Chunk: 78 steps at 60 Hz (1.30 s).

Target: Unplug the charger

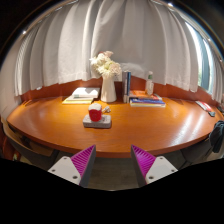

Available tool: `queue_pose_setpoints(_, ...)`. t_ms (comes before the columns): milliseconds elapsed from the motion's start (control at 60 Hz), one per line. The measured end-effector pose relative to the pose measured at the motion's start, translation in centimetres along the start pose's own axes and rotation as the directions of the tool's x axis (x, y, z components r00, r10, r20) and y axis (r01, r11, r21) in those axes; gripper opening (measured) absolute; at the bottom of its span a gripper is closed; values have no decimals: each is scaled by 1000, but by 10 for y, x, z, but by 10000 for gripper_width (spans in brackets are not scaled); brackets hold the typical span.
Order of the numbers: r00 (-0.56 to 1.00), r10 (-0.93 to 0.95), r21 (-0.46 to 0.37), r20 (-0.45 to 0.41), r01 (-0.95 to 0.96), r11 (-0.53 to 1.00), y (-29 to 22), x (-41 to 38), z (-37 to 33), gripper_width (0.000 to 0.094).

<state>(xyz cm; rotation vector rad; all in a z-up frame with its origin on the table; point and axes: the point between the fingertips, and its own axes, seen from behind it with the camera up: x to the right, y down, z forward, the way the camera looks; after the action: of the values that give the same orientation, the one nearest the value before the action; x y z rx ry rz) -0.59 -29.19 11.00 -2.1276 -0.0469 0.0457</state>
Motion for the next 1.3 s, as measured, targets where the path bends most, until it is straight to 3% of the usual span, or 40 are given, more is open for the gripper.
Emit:
queue_pose_setpoints(217, 999, -43, -37, 31, 44, 998, 5, -56, 101, 694)
queue_pose_setpoints(417, 999, -34, -28, 32, 35, 999, -33, -82, 192, 698)
queue_pose_setpoints(583, 1000, 0, 25, 13, 0, 1000, -76, -84, 240, 695)
queue_pose_setpoints(617, 1000, 7, 32, 9, -8, 999, -81, -83, 246, 654)
queue_pose_setpoints(667, 1000, 8, 40, 4, -8, 999, -87, -82, 253, 496)
queue_pose_setpoints(883, 1000, 12, 23, 1, -12, 1000, -86, -80, 255, 392)
queue_pose_setpoints(1000, 1000, 6, -77, 20, -5, 997, -86, -83, 254, 343)
queue_pose_setpoints(1050, 998, -49, -4, 37, 49, 999, -134, -83, 237, 344)
queue_pose_setpoints(1100, 998, -64, 169, 5, 63, 984, -212, -69, 203, 342)
queue_pose_setpoints(1167, 994, -87, 326, -62, 103, 940, -299, -35, 162, 340)
queue_pose_setpoints(1233, 991, -59, 394, -122, 103, 913, -360, 10, 138, 341)
queue_pose_setpoints(1300, 990, -19, 408, -138, 74, 910, -364, 45, 148, 361)
